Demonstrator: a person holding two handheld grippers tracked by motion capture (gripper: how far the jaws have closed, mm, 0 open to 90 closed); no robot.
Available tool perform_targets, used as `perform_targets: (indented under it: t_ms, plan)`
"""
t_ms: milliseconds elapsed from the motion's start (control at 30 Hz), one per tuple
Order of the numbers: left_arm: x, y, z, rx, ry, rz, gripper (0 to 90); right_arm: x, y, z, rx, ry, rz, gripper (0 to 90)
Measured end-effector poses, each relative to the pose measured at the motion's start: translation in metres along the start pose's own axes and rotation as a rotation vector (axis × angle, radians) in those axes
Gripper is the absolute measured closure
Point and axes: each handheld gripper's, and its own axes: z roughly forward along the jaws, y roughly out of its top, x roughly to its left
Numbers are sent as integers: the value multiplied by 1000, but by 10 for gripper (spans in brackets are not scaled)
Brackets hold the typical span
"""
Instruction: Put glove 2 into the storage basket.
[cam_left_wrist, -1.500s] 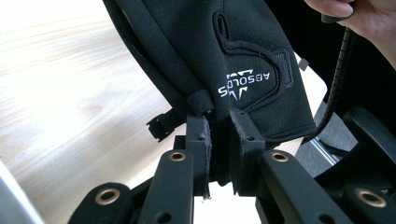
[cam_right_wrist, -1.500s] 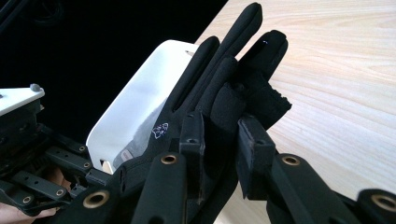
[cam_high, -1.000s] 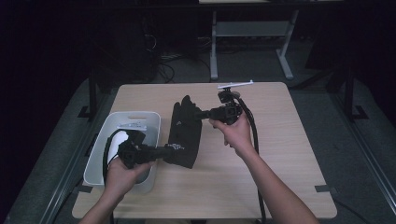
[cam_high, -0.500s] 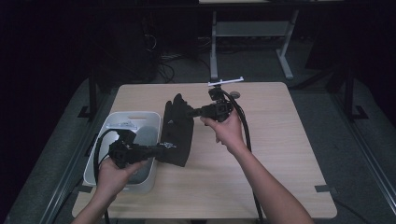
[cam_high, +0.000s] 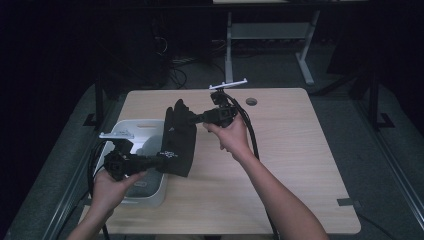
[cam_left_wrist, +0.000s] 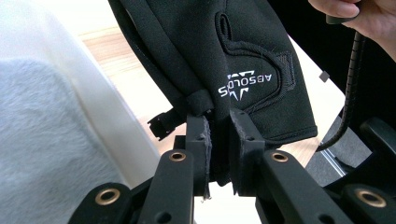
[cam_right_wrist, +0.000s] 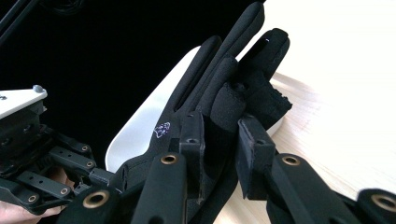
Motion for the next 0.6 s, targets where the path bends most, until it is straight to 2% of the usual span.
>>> perform_targets:
  t_ms: [600]
  plan:
    - [15, -8, -21, -21, 35, -32, 800, 15, 12, 28, 17, 26, -20, 737]
